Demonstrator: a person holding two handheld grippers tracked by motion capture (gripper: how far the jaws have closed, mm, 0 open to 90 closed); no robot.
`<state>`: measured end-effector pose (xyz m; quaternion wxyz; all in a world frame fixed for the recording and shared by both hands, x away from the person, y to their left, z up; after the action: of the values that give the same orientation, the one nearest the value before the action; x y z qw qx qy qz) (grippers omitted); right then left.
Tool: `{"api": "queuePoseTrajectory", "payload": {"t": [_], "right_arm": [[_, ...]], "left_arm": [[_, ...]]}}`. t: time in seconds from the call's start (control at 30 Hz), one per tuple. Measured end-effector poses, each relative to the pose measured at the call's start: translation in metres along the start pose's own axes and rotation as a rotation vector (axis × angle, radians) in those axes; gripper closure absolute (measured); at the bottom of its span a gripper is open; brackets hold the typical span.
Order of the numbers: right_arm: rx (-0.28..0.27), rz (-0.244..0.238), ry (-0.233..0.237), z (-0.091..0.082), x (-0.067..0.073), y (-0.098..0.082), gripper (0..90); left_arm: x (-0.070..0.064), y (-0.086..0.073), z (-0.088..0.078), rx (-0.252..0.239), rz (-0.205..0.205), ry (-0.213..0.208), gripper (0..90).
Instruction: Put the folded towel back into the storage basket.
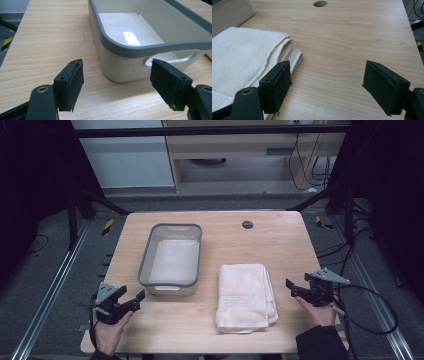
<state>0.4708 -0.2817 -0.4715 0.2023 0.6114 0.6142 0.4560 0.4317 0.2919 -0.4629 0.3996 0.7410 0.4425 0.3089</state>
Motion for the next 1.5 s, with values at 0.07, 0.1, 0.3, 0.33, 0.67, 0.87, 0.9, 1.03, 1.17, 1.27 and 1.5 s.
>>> {"api": "queuePoseTrajectory", "payload": {"t": [0.07,0.1,0.3,0.33,0.67,0.87,0.9,1.03,1.17,1.27,1.5], "right_arm": [[-0.005,0.0,0.003,-0.001,0.001,0.001,21.9],[-0.008,-0.002,0.005,-0.001,0.002,0.002,21.7],[-0.022,0.002,0.016,-0.003,0.004,0.005,21.3],[-0.021,0.001,0.017,-0.003,0.005,0.005,21.1],[-0.03,-0.01,0.029,-0.004,0.008,0.011,20.1],[-0.037,-0.01,0.047,-0.003,0.011,0.014,20.1],[-0.033,-0.007,0.055,-0.003,0.011,0.015,19.9],[-0.03,-0.009,0.067,-0.002,0.013,0.017,19.3],[-0.038,-0.013,0.077,-0.002,0.016,0.022,19.1],[-0.048,-0.019,0.083,-0.003,0.018,0.028,19.0],[-0.064,-0.013,0.118,-0.003,0.024,0.039,18.8]], "left_arm": [[0.0,0.001,0.0,-0.001,0.002,-0.004,25.9],[-0.001,0.002,0.0,-0.006,0.001,-0.004,25.9],[-0.005,0.006,-0.003,-0.025,-0.005,-0.013,25.9],[-0.005,0.007,-0.003,-0.029,-0.004,-0.014,25.9],[-0.014,0.015,-0.003,-0.035,0.015,-0.037,25.8],[-0.019,0.021,-0.003,-0.042,0.026,-0.054,25.9],[-0.02,0.023,-0.003,-0.043,0.027,-0.056,26.0],[-0.022,0.029,-0.002,-0.048,0.033,-0.057,26.3],[-0.026,0.036,-0.001,-0.057,0.042,-0.062,26.6],[-0.03,0.04,0.0,-0.062,0.053,-0.066,26.8],[-0.04,0.051,0.003,-0.079,0.068,-0.078,27.3]]}}
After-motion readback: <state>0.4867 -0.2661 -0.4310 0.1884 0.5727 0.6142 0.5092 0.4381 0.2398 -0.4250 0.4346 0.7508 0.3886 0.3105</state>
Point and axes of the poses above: each handheld gripper's, and its own axes: z roughly forward along the jaws, y roughly out of its top, x roughly to its left, the point moved 2 cm from there along z, roughly forward along the jaws, and after that the axes turned 14 degrees about z, right-handed, at the moved point
